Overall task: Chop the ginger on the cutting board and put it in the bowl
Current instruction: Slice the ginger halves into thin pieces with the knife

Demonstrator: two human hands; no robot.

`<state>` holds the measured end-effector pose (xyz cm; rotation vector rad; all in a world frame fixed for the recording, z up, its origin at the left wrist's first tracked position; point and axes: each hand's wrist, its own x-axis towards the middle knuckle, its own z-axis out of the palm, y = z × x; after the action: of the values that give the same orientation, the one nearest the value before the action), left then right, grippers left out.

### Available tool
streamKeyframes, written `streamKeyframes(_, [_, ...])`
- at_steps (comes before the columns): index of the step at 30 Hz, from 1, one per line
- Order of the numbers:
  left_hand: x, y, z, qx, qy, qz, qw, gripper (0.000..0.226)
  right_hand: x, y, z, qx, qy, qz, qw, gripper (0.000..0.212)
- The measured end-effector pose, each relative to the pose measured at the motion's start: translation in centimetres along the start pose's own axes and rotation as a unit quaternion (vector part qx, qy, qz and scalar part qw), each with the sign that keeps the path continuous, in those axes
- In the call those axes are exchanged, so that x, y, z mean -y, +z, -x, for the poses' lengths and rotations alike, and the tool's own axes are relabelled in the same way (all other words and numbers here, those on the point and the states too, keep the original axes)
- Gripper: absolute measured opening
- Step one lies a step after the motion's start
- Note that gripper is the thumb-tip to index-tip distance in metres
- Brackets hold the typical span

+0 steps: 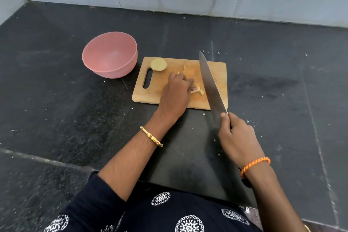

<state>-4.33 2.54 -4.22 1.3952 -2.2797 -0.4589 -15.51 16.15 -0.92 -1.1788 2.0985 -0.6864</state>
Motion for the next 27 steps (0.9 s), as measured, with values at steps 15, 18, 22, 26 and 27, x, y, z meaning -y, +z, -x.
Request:
streamKeyframes(15, [0.7, 1.2, 0.5, -0.033, 0.036, -0.048, 0.998, 0.026, 1.2, 2.9, -2.2, -0.013, 0.004, -0.007, 1.000, 0.037])
streamKeyframes(18, [0.9, 1.4, 0.4, -0.043, 0.036, -0.037, 0.998, 0.025, 1.4, 3.1, -2.5, -0.013, 0.001, 0.014, 1.000, 0.034])
streamKeyframes(22, [0.9, 1.6, 0.5, -0.064, 0.040, -0.043, 0.996, 0.025, 2.0, 3.3, -2.7, -0.010, 0.015, 0.054, 0.998, 0.031])
streamKeyframes(26, [0.8, 1.9, 0.5, -0.088, 0.028, -0.070, 0.993, 0.023, 2.6, 3.4, -2.6, 0.004, 0.030, 0.100, 0.995, 0.027])
streamKeyframes(27, [0.7, 2.0, 0.6, -0.095, 0.026, -0.079, 0.992, 0.023, 2.6, 3.3, -2.6, 0.010, 0.033, 0.110, 0.993, 0.026])
